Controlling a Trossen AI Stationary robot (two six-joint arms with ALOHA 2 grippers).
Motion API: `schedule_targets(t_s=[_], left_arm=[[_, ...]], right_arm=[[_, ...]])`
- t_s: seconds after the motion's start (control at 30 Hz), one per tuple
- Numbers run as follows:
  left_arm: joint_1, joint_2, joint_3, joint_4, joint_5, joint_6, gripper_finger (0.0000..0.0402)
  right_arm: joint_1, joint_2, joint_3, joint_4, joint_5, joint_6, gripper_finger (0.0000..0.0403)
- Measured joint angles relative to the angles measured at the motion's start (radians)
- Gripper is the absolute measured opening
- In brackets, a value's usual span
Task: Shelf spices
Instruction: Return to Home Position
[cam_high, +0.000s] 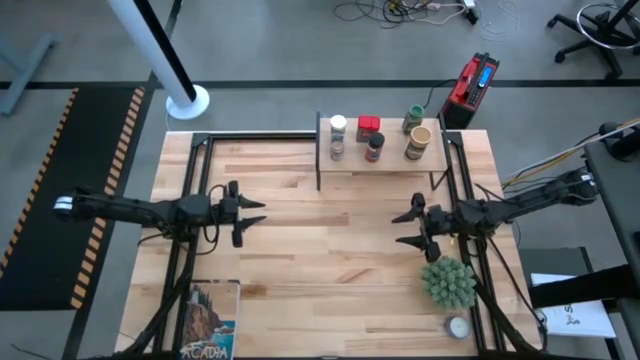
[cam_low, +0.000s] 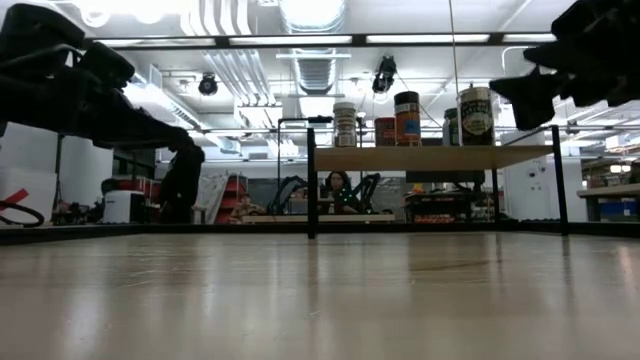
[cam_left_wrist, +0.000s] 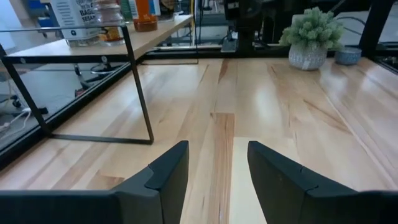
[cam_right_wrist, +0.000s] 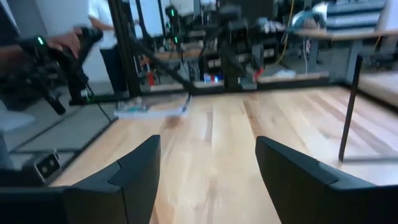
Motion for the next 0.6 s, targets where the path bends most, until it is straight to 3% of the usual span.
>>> schedule_targets(t_s=[0.43,0.6], left_arm=[[0.0,-0.241,0.0,-0.201,0.0,0.0,0.0142],[0.0,-0.325,-0.001,-0.282,0.0,-0.001,0.0142]], right_arm=[[0.0,-0.296,0.0,-0.02,0.0,0.0,0.0247],[-0.001,-0.449,-0.001,-0.112,0.0,0.0,0.0238]])
